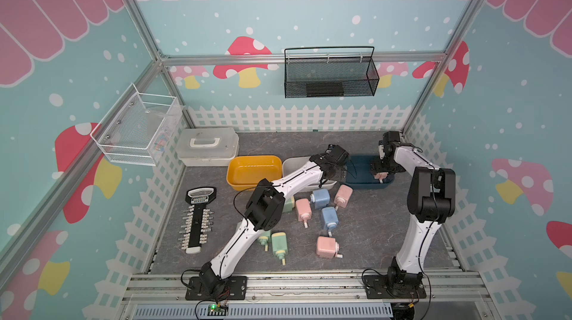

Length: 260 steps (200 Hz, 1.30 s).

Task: Place the pencil sharpeners by color into the storage box
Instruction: Place the pencil sharpener in the storage box.

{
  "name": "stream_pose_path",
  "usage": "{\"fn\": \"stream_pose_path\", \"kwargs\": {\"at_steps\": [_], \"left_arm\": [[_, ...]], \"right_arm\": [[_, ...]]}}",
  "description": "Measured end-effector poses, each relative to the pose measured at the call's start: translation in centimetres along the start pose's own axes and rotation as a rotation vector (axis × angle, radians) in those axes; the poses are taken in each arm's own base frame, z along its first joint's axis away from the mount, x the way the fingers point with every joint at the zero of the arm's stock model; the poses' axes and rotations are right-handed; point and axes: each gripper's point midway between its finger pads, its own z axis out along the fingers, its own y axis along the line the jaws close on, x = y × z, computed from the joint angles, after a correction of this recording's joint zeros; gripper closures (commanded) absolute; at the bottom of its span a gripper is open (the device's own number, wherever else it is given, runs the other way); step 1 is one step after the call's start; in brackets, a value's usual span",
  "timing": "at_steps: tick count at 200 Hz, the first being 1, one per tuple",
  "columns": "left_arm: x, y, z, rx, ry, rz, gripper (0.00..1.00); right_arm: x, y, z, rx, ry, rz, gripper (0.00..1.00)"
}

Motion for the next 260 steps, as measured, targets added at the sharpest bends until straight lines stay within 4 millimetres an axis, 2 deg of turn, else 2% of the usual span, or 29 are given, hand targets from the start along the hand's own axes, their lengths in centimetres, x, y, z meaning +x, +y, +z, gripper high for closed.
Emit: {"fn": "stream_pose_path", "kwargs": {"at_steps": [105,185,212,241,260], "left_arm": [[0.1,-0.1,0.1,0.004,0.001,-0.012,0.01],[0.1,-0.1,0.1,0.005,0.002,-0.017,0.01],[0.1,-0.2,-0.1,0.009,0.003,-0.013,0.01],[-0.4,-0.6,-1.2,0.023,-0.005,0.002,0.01],[-1.1,-1.1,-2.7,0.047,-0.021,0.011,0.01]], "right_arm": [[0.0,-0.2,0.2,0.034,0.012,-0.005,0.01],[-0.5,1.2,-0.1,-0.042,-0.011,0.000,0.01],[-1.2,1.3,-1.7,-0.050,-0.058,0.005,0.01],[-2.0,1.3,-5.5,-0.076,-0.158,0.044,0.01],[-2.7,1.3,-8.0,-0.106,-0.234,0.086,0.01]]}}
